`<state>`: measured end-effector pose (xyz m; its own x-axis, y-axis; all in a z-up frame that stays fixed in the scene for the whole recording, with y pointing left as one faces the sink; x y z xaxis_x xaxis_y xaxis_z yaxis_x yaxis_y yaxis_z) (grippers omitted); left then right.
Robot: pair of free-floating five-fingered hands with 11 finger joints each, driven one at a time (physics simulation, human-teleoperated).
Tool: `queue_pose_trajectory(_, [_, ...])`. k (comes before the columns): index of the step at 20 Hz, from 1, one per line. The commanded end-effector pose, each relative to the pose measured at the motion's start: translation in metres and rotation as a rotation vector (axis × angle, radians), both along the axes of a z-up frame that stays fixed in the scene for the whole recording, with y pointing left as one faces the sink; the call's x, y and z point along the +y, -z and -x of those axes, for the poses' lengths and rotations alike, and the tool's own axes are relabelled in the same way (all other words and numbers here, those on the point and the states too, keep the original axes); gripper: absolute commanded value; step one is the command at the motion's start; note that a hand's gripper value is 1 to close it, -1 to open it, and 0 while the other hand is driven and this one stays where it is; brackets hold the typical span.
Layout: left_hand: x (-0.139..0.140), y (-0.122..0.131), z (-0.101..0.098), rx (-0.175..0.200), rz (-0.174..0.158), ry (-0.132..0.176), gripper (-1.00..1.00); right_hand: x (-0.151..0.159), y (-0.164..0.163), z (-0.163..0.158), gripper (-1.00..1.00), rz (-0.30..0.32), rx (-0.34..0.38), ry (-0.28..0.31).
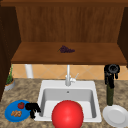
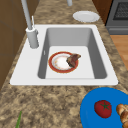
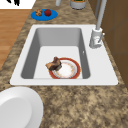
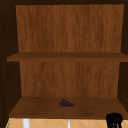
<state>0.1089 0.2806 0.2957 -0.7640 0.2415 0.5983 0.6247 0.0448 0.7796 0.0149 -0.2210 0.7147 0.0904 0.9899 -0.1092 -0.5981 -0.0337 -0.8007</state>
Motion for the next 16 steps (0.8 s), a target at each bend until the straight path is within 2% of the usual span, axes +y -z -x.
queue_pose_trajectory(1, [0.0, 0.0, 0.0, 0.0, 0.0, 0.0, 0.0, 0.03, -0.027, 0.0, 1.0, 0.017, -0.032, 0.002])
queue_pose_trajectory(7, [0.0, 0.0, 0.0, 0.0, 0.0, 0.0, 0.0, 0.071, -0.073, 0.002, 1.0, 0.024, -0.027, 0.021])
queue_pose_trajectory(9, [0.0, 0.0, 0.0, 0.0, 0.0, 0.0, 0.0, 0.079, -0.089, 0.002, 1.0, 0.022, -0.007, 0.028])
queue_pose_trajectory(16, [0.0, 0.0, 0.0, 0.0, 0.0, 0.0, 0.0, 0.105, -0.144, -0.005, 1.0, 0.004, -0.023, 0.057])
